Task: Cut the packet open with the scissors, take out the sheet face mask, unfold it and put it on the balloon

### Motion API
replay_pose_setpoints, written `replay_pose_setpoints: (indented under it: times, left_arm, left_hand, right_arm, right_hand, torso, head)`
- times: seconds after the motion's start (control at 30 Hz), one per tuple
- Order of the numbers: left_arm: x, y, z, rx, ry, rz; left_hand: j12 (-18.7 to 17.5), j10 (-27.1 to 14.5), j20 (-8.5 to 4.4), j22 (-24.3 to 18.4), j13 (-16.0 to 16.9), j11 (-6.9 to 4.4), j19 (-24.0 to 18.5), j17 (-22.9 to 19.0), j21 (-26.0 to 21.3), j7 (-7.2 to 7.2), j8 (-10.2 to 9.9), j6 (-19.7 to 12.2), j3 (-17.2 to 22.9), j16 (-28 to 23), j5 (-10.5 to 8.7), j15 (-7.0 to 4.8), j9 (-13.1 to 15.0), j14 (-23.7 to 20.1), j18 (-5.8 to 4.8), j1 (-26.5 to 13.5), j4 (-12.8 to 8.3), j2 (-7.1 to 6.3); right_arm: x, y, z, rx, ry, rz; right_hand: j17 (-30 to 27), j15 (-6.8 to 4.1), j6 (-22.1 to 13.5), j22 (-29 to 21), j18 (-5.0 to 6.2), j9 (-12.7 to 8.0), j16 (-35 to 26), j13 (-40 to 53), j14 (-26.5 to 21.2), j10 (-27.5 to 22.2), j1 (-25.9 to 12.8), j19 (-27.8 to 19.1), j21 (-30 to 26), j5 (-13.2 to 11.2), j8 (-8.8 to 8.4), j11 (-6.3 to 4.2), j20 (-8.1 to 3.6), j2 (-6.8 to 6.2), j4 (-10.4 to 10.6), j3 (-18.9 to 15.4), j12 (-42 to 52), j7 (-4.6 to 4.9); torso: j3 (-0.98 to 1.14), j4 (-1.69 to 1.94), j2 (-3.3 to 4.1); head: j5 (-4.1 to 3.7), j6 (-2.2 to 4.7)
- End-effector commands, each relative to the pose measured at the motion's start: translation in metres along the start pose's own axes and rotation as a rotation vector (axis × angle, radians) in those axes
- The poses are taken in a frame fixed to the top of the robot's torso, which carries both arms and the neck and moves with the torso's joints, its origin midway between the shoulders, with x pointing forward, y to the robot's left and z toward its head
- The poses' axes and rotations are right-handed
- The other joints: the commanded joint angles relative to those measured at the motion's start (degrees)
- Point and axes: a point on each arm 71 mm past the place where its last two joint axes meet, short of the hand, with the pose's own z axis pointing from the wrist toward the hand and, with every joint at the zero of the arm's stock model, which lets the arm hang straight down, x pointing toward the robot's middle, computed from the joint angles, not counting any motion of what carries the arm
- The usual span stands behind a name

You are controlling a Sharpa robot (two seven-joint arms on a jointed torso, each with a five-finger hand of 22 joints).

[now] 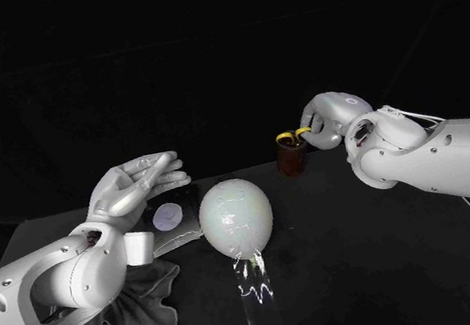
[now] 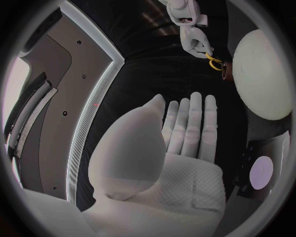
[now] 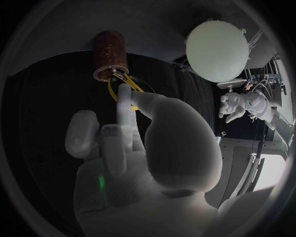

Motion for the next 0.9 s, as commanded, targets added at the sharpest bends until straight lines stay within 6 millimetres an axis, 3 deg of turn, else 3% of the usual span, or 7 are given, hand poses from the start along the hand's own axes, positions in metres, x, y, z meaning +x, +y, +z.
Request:
replay_pose_setpoints:
  times: [0.03,0.27,0.57,0.9]
  left_arm:
    - [0.002,-0.001,0.001,0.004,0.02,-0.013]
    - [0.001,0.0,0.002,0.005,0.018,-0.012]
    - [-0.001,0.001,0.005,0.009,0.02,-0.013]
    - [-0.006,0.004,0.013,0.026,0.019,-0.012]
  left_hand:
    - [-0.25,0.24,0.01,-0.05,0.0,0.06,0.46,0.05,-0.23,0.48,-0.4,-0.07,0.18,-0.17,0.17,0.07,-0.09,0.26,0.75,-0.63,0.15,-0.16]
    - [-0.34,0.25,0.02,-0.09,0.0,0.06,0.47,0.07,-0.28,0.49,-0.45,-0.07,0.26,-0.22,0.17,0.09,-0.11,0.24,0.75,-0.69,0.13,-0.06]
    - [-0.74,0.22,0.09,-0.29,0.0,0.08,0.36,0.12,-0.53,0.43,-0.68,-0.15,0.44,-0.57,0.17,0.17,-0.19,-0.11,0.71,-0.66,-0.03,-0.11]
    - [-2.38,-0.3,0.98,-1.48,-0.01,0.54,-1.49,-0.13,-2.4,0.64,-1.77,-0.87,0.88,-3.1,0.16,1.06,-0.57,-3.07,0.5,-0.14,-0.41,-1.04]
  right_arm:
    - [-0.008,0.001,-0.001,-0.017,-0.073,0.051]
    - [-0.019,-0.001,-0.001,-0.014,-0.113,0.106]
    - [-0.043,-0.001,0.004,0.023,-0.113,0.192]
    - [-0.077,0.005,0.023,0.108,-0.087,0.307]
  right_hand:
    - [6.36,-0.55,-0.15,0.29,-0.8,1.74,0.37,0.3,4.35,2.5,-0.96,0.43,0.37,-0.51,1.15,-0.48,0.05,-0.02,-2.3,2.76,0.47,-0.5]
    - [6.83,-0.58,-0.23,0.53,-0.83,1.89,0.54,0.54,4.43,2.46,-1.54,0.47,0.47,-1.11,1.4,-0.51,0.02,0.16,-2.84,3.48,0.78,-0.53]
    - [6.8,-0.57,-0.4,0.56,-0.81,2.03,0.53,0.75,4.4,2.35,-2.16,0.36,0.41,-1.91,1.62,-0.5,0.0,0.31,-3.43,4.11,0.98,-0.52]
    - [6.88,-0.57,-0.49,0.6,-0.8,2.08,0.56,0.81,4.4,2.32,-2.33,0.33,0.41,-2.27,1.69,-0.49,0.0,0.38,-3.68,4.3,1.02,-0.51]
  torso:
    - [-0.08,-0.01,-0.02]
    - [-0.06,0.03,-0.08]
    - [-0.2,0.01,-0.39]
    - [-0.62,0.1,-1.34]
  head:
    - [-0.03,0.18]
    - [-0.18,0.4]
    - [-0.39,1.05]
    - [-0.7,1.65]
